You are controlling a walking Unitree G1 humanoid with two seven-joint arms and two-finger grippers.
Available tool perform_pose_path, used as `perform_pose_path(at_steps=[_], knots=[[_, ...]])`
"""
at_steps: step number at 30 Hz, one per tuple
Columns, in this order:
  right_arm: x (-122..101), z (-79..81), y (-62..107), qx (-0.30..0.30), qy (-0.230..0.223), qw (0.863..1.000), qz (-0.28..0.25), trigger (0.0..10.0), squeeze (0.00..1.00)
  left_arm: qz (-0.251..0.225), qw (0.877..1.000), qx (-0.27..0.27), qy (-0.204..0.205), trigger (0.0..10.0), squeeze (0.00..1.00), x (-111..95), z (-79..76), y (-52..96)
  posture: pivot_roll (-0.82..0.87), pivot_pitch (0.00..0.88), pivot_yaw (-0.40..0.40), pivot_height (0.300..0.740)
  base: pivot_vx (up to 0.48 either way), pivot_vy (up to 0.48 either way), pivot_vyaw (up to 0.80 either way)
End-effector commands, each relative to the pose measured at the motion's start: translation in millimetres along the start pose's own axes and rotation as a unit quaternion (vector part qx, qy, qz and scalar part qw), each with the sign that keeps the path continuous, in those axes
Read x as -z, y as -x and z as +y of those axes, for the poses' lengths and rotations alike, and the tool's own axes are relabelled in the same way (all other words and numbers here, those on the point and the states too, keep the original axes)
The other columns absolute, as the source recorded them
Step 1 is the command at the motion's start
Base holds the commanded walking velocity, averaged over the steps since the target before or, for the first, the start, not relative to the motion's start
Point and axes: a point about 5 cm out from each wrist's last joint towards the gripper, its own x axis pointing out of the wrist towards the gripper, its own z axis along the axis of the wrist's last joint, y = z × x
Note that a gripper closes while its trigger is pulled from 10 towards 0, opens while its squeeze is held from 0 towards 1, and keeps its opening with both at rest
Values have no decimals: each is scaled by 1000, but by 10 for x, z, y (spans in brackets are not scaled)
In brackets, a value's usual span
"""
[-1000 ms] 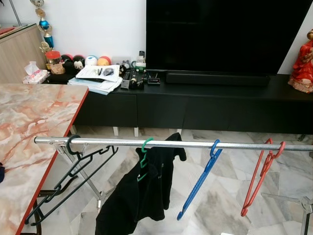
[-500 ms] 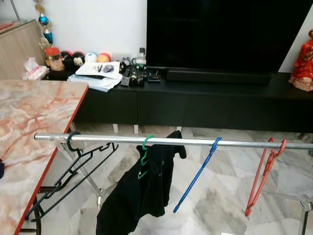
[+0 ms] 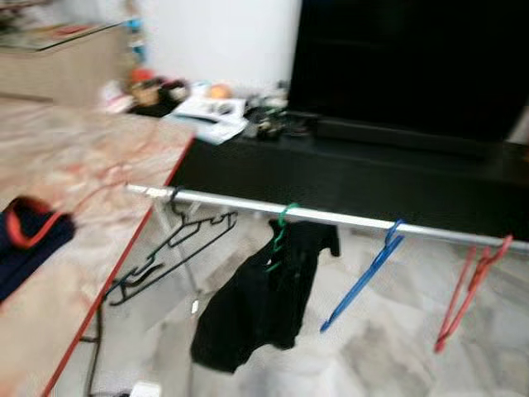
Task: Hang hanger
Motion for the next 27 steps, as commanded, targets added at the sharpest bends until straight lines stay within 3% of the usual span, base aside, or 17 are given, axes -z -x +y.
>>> perform_pose_path(at_steps=[1, 17, 27], knots=[[96, 20, 10, -1, -6, 1000, 16, 10000, 0, -13, 1000, -3, -4, 10000, 0, -104, 43, -15, 83, 0, -37, 740, -266, 0, 0], [98, -18, 14, 0, -7, 1000, 18, 10000, 0, -14, 1000, 0, -4, 10000, 0, -116, 27, -19, 83, 0, -39, 740, -262, 0, 0], [94, -26, 13, 3, -7, 1000, 18, 10000, 0, -11, 1000, 2, -4, 10000, 0, -119, 17, -22, 84, 0, -40, 740, 0, 0, 0]])
